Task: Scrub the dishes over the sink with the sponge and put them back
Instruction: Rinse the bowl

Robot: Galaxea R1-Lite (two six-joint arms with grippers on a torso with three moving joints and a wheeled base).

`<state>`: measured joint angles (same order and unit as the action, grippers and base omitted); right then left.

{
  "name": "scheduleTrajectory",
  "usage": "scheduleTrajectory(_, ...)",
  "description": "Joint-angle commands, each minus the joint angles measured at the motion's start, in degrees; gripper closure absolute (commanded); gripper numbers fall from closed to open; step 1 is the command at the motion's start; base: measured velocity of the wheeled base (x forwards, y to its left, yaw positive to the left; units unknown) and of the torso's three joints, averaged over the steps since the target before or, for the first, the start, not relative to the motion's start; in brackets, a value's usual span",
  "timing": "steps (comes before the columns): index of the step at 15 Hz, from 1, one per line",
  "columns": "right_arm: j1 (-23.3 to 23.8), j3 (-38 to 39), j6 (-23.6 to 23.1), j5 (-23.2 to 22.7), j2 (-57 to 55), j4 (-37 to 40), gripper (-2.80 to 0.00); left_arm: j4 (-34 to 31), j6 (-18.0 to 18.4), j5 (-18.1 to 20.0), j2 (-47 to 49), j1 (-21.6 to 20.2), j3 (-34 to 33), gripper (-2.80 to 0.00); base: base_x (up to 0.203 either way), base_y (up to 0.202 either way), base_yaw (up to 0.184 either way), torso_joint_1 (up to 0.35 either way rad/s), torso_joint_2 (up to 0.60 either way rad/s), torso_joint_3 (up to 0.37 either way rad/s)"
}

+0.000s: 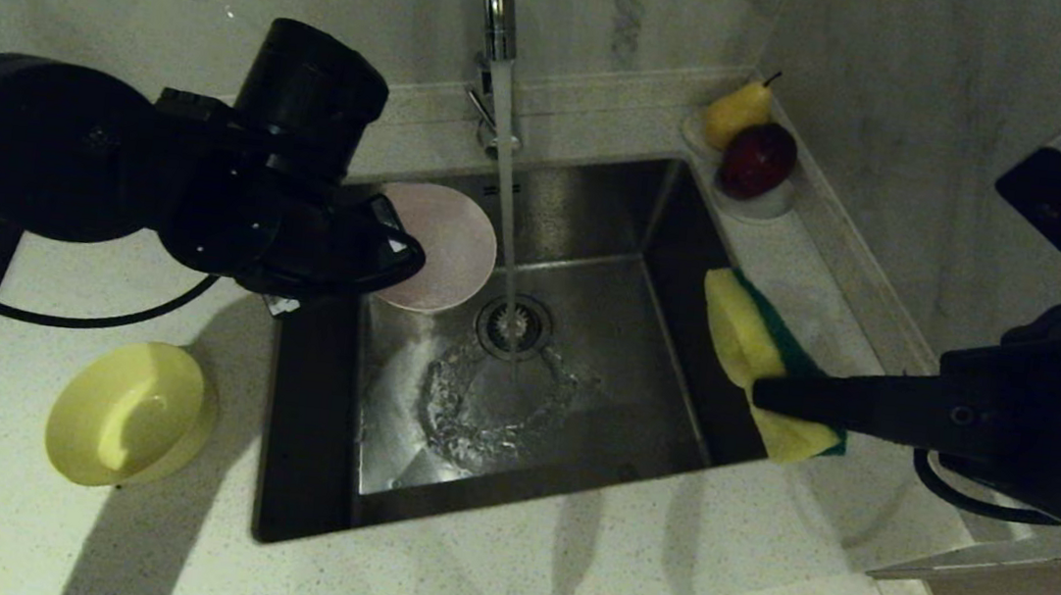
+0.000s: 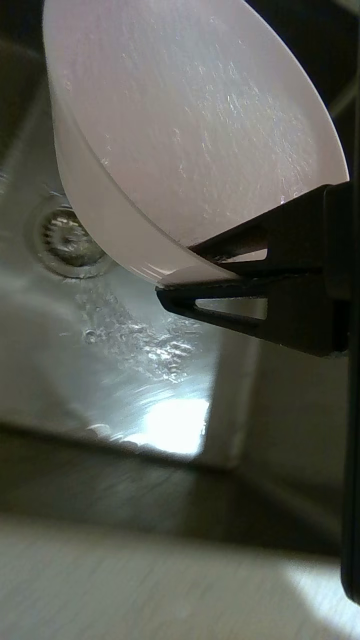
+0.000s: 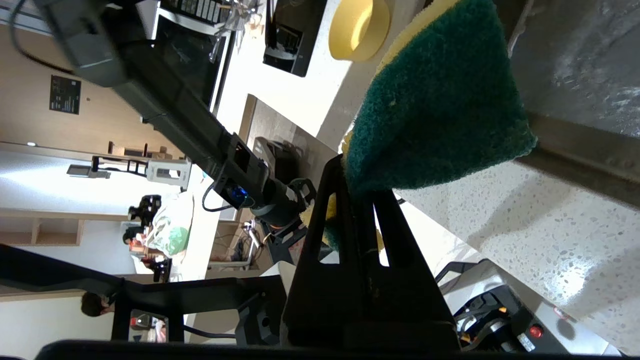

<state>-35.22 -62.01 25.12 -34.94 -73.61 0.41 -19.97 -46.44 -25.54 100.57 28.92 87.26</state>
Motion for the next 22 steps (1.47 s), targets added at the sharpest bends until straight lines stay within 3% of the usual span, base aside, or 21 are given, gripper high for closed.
scheduleTrajectory(1, 0.0, 0.1, 0.2, -0.2, -1.1, 0.1, 0.0, 7.8, 6.1, -1.3, -5.8, -0.1, -4.9, 0.0, 0.0, 0.0, 0.0, 0.0, 0.0, 0.0)
scheduleTrajectory(5, 0.9, 1.2, 1.3, 0.0, -0.3, 0.0, 0.0, 20.5, 14.5, -4.5, -10.6, -0.1, -13.4, 0.0, 0.0, 0.0, 0.0, 0.0, 0.0, 0.0)
scheduleTrajectory(9, 1.3, 1.7, 1.4, -0.1, -0.4, 0.0, 0.0, 37.8, 21.7, -4.9, -13.0, -0.9, -23.1, 0.0, 0.0, 0.0, 0.0, 0.0, 0.0, 0.0)
scheduleTrajectory(13, 1.5, 3.0, 1.5, -0.2, -0.3, 0.0, 0.0, 53.8, 29.5, -4.5, -14.0, -1.7, -28.5, 0.0, 0.0, 0.0, 0.0, 0.0, 0.0, 0.0)
scheduleTrajectory(15, 3.8, 3.4, 1.5, -0.5, -0.4, 0.0, 0.0, 62.8, 33.4, -4.4, -13.5, -1.8, -31.0, 0.0, 0.0, 0.0, 0.0, 0.0, 0.0, 0.0)
scheduleTrajectory(18, 6.1, 3.5, 1.4, -3.3, -0.2, -0.1, 0.0, 74.5, 40.3, -2.9, -12.2, -1.8, -32.7, 0.0, 0.0, 0.0, 0.0, 0.0, 0.0, 0.0)
scheduleTrajectory(22, 6.8, 3.4, 1.4, -3.9, 0.1, 0.0, 0.0, 84.8, 46.4, 2.3, -12.6, -1.8, -36.8, 0.0, 0.0, 0.0, 0.0, 0.0, 0.0, 0.0)
